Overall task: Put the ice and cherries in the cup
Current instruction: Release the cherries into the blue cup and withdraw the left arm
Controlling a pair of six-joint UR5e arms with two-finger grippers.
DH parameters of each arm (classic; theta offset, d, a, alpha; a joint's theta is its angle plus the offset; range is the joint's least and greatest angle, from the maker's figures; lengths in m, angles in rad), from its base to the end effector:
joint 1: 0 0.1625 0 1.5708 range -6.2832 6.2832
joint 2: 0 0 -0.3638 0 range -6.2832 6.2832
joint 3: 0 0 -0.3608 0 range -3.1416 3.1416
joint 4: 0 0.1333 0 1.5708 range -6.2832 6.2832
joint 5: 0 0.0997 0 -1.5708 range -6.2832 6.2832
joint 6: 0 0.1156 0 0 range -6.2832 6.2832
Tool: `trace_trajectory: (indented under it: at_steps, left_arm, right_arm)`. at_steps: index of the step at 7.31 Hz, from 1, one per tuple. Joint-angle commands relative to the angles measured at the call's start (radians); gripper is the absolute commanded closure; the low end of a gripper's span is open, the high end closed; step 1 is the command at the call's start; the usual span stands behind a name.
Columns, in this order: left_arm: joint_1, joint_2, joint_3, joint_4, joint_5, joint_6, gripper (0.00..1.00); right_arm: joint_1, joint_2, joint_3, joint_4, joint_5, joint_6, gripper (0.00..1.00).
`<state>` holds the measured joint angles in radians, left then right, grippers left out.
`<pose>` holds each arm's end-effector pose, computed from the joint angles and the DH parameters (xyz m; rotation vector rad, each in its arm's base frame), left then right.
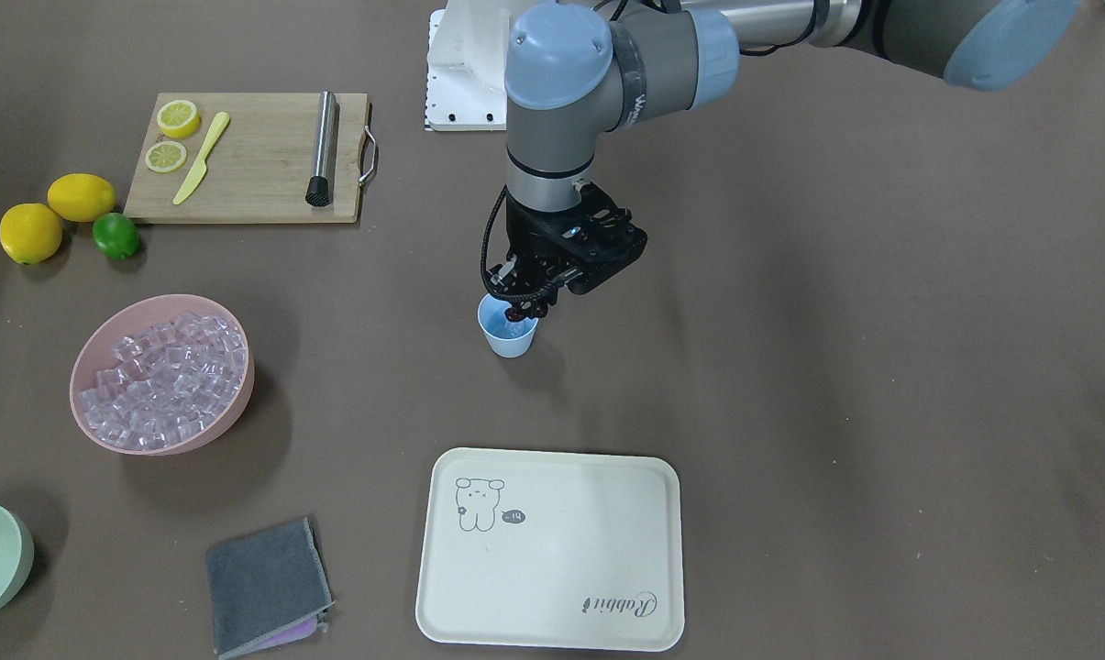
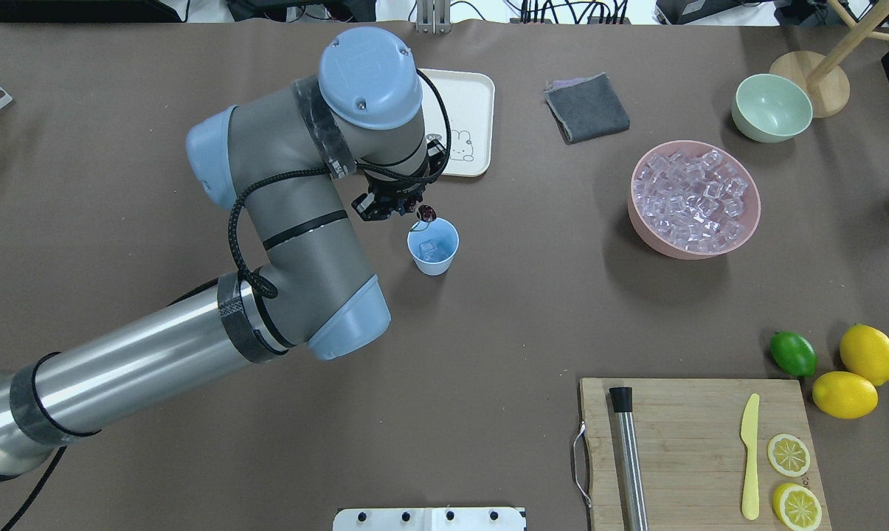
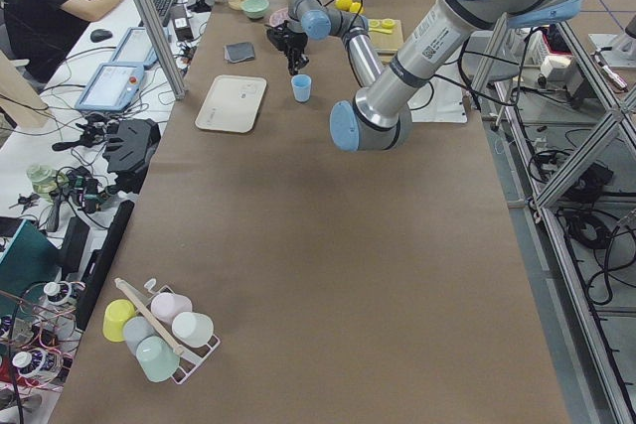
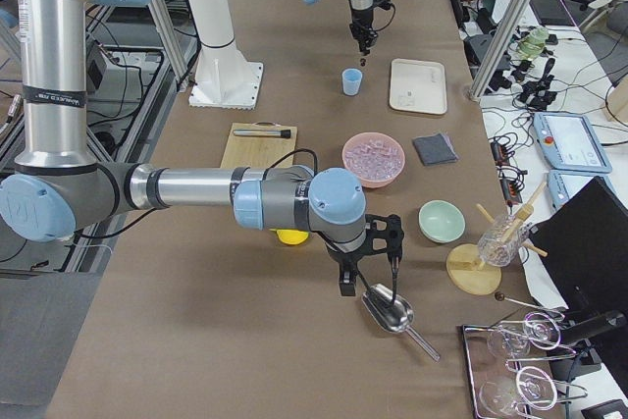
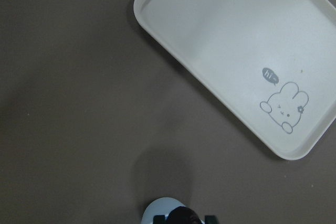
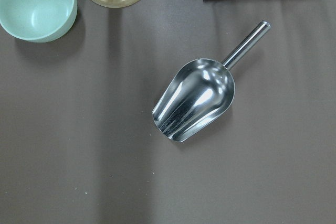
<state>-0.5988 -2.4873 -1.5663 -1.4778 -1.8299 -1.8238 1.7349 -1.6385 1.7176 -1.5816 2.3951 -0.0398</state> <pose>0.4861 -0.4572 0.1021 -0.1028 0.8623 -0.6930 0.1197 -0.4261 0.5685 0.1480 -0.8134 0.0890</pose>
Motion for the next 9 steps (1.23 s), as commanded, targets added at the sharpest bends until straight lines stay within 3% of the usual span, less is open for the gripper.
trace_trajectory:
  at_steps: [1, 2, 4, 5, 6, 7, 8, 9]
  left_arm:
    - [0.034, 0.016, -0.029, 0.005, 0.024, -0.003, 0.46]
    - [0.034, 0.016, -0.031, 0.005, 0.024, -0.003, 0.02]
    - [0.031, 0.030, -0.061, 0.005, 0.024, 0.001, 0.02]
    - [0.019, 0.116, -0.152, 0.005, 0.023, 0.020, 0.02]
    - [-0.063, 0.252, -0.304, 0.007, 0.005, 0.128, 0.02]
    - [-0.193, 0.363, -0.370, 0.011, -0.143, 0.279, 0.02]
    - [-0.343, 0.445, -0.362, 0.011, -0.287, 0.483, 0.02]
    - [-0.481, 0.537, -0.345, 0.011, -0.342, 0.723, 0.02]
  right_arm:
    - [0.002, 0.000, -0.001, 0.000, -0.001, 0.000, 0.00]
    - [0.000, -0.001, -0.001, 0.000, -0.001, -0.002, 0.00]
    - [0.002, -0.004, -0.001, 0.000, -0.001, -0.003, 0.00]
    - [0.002, -0.004, -0.001, 0.000, -0.001, -0.003, 0.00]
    - [0.002, -0.006, -0.003, 0.000, -0.001, -0.003, 0.00]
    - [0.002, -0.009, 0.000, 0.000, 0.001, -0.005, 0.00]
    - [0.002, -0.012, 0.000, 0.000, 0.001, -0.006, 0.00]
    - [0.002, -0.011, 0.000, 0.000, 0.001, -0.006, 0.00]
